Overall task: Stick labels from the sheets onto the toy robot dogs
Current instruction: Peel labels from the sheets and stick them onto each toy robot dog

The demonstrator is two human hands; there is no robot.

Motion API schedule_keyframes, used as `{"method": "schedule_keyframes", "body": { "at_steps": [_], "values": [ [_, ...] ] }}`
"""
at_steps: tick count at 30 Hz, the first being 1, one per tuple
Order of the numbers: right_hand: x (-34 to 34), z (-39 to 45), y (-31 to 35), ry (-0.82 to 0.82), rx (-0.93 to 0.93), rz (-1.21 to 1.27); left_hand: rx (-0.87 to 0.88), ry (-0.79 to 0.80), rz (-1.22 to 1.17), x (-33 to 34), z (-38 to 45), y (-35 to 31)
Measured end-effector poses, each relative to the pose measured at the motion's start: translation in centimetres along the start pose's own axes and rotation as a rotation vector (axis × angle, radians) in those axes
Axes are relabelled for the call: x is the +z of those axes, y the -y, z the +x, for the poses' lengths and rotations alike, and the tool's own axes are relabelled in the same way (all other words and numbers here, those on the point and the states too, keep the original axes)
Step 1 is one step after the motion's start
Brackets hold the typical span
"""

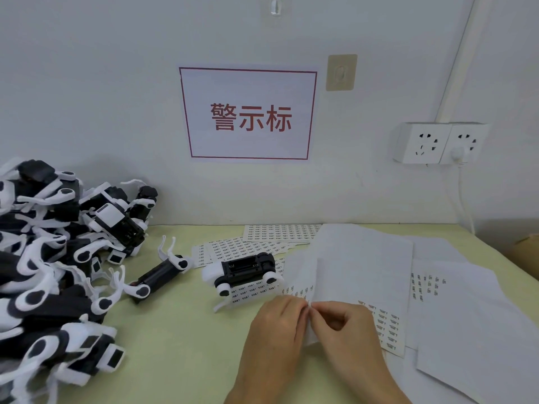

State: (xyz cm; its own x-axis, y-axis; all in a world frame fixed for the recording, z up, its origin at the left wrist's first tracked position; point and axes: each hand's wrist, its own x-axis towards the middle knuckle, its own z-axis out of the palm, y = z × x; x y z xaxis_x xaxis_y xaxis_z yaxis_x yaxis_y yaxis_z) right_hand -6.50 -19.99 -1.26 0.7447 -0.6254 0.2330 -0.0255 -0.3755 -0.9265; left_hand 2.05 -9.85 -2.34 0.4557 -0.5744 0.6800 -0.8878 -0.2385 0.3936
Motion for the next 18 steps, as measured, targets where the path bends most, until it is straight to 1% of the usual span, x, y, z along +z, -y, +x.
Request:
{"method": "schedule_keyframes", "body": {
  "at_steps": [4, 7, 11, 13, 16, 18],
  "values": [
    [0.07, -0.01, -0.07, 0.011, -0.053, -0.074, 0.061, 0.044, 0.067, -0.16, 0.02, 0.02],
    [0.01, 0.03, -0.18, 0.005, -0.077, -0.093, 0.06, 0.086, 0.085, 0.1, 0.04, 0.13],
    [0.09, 0.02, -0.27, -0.003, -0.087, -0.106, 0.078, 0.077, 0.08, 0.18, 0.1, 0.25],
    [0.15, -0.01, -0.2, -0.005, -0.086, -0.086, 0.025, 0.062, 0.032, 0.31, 0.05, 0.36],
    [0.12, 0.06, -0.09, 0.007, -0.076, -0.043, -0.181, 0.046, -0.172, 0.47, 0.05, 0.37],
    [0.04, 0.13, -0.05, 0.014, -0.067, -0.025, -0.274, 0.012, -0.301, 0.44, 0.21, 0.29]
  ]
}}
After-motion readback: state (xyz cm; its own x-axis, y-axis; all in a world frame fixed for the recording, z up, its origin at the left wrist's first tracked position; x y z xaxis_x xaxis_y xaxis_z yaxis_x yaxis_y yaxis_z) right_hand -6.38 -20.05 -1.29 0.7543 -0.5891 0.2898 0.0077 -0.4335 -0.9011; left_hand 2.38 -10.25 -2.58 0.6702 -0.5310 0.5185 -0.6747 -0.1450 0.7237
